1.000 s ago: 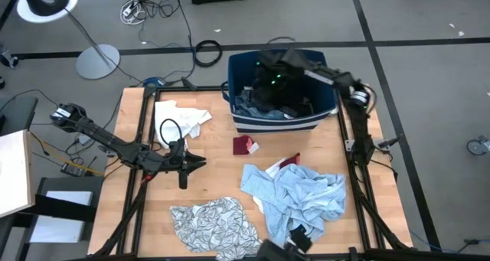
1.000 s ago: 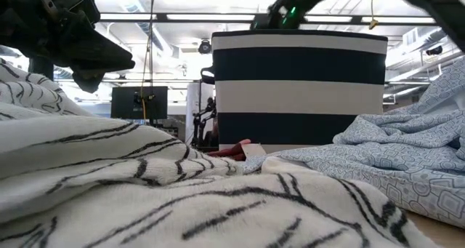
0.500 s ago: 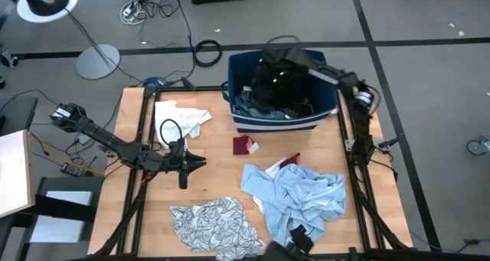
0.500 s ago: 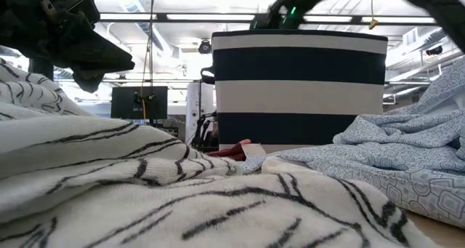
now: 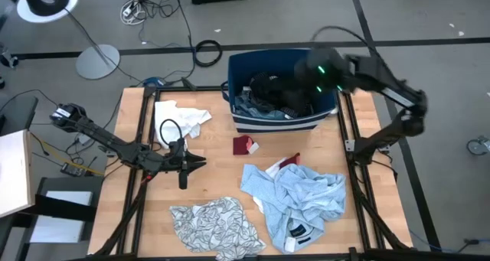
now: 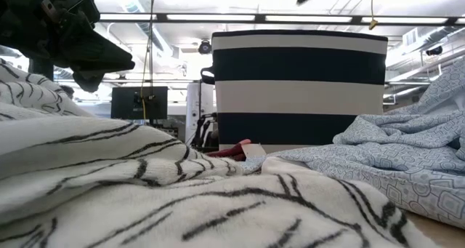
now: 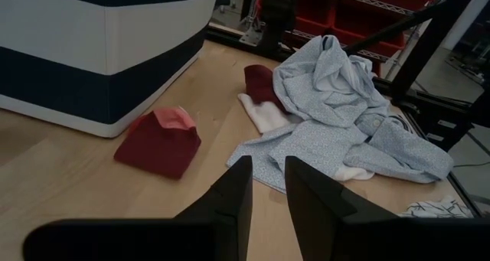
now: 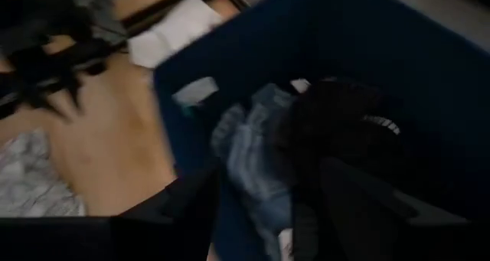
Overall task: Sort clothes
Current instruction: Put the black boxer into the blue bin, then put the white polo shirt into the blue bin
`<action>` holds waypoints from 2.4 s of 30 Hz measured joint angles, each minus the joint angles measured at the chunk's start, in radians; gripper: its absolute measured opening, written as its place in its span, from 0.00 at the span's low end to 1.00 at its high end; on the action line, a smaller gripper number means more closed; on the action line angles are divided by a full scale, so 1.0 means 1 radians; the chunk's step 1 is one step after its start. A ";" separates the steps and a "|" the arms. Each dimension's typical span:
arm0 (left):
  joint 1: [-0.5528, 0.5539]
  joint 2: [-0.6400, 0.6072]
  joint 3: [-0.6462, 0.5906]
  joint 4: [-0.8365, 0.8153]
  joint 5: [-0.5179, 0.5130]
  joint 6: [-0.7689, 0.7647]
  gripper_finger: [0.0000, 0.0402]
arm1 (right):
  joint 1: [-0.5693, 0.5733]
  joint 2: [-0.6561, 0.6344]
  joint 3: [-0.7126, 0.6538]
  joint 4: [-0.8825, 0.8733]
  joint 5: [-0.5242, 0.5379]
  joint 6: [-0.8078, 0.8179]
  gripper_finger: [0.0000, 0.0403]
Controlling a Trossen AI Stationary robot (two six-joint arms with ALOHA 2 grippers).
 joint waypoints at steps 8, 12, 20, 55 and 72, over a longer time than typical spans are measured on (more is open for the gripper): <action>0.000 0.000 0.000 0.000 0.000 0.000 0.21 | 0.473 -0.255 -0.322 0.147 0.324 0.222 0.56; 0.000 0.000 0.000 0.006 0.000 0.000 0.21 | 0.657 -0.327 -0.509 0.174 0.406 0.412 0.56; 0.000 0.000 0.000 0.015 0.000 0.000 0.21 | 0.848 -0.323 -0.790 0.181 0.379 0.773 0.56; 0.000 0.000 0.000 0.015 0.003 -0.033 0.21 | 1.040 0.004 -0.973 0.365 0.172 0.742 0.04; 0.000 0.000 0.000 0.016 0.004 -0.029 0.21 | 0.854 -0.087 -0.303 0.265 0.558 0.178 0.03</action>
